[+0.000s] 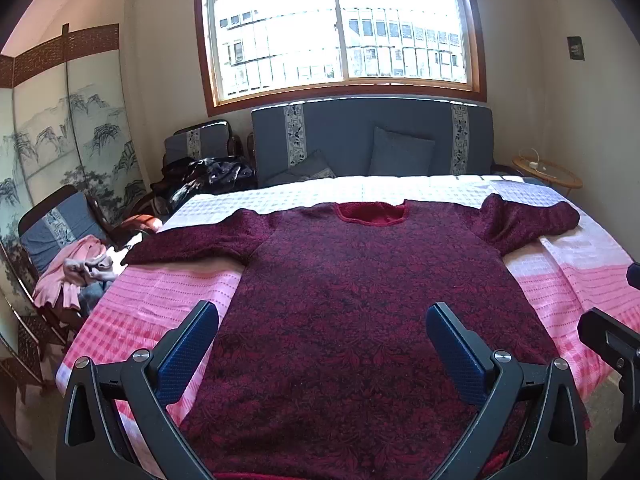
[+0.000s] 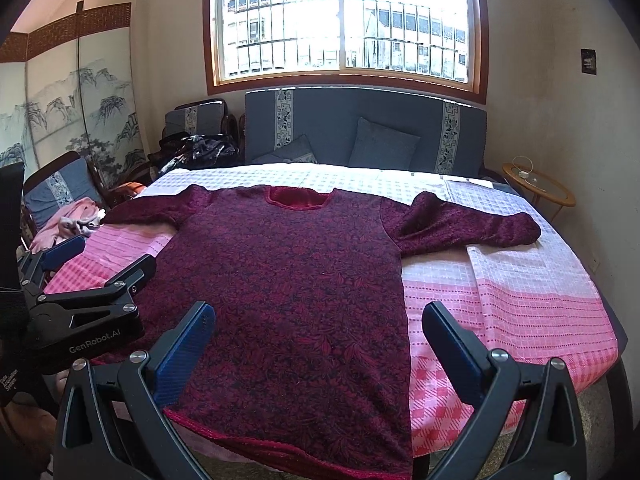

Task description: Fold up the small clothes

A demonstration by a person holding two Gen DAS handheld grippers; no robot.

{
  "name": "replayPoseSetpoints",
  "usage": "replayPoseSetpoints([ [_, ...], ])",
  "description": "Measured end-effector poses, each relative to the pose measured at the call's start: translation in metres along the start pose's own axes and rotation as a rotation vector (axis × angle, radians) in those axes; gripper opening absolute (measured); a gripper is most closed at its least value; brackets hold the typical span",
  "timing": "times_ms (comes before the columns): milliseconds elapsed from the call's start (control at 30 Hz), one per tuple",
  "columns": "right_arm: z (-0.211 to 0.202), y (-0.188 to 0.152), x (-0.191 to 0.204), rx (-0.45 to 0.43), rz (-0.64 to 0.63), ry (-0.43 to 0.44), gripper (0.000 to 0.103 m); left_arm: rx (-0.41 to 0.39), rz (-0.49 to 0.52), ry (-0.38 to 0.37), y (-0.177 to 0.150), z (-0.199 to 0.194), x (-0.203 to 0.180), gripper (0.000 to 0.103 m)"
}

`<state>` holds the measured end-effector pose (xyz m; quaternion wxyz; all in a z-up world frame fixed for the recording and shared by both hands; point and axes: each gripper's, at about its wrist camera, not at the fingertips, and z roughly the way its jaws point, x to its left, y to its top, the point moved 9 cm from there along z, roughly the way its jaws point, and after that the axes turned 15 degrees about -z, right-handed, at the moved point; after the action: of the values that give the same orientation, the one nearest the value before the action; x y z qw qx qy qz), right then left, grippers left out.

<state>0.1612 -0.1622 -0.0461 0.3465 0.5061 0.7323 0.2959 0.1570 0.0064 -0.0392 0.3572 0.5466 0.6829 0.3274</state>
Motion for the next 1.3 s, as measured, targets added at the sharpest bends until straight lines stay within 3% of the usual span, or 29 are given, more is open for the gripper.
replayPoseSetpoints([
  [200, 0.036, 0.015, -0.013, 0.018, 0.002, 0.008, 0.1, 0.009, 0.016, 0.015, 0.014, 0.036, -0.011, 0.103],
  [567, 0.093, 0.021, -0.047, 0.069, 0.062, 0.023, 0.084, 0.041, 0.033, 0.031, 0.024, 0.091, -0.03, 0.103],
  [1100, 0.154, 0.004, -0.088, 0.14, 0.131, 0.052, 0.082, 0.1, 0.066, 0.05, 0.015, 0.153, -0.05, 0.103],
  [1300, 0.174, -0.021, -0.155, 0.14, 0.306, 0.109, 0.08, 0.133, 0.038, -0.091, -0.003, 0.175, -0.048, 0.103],
])
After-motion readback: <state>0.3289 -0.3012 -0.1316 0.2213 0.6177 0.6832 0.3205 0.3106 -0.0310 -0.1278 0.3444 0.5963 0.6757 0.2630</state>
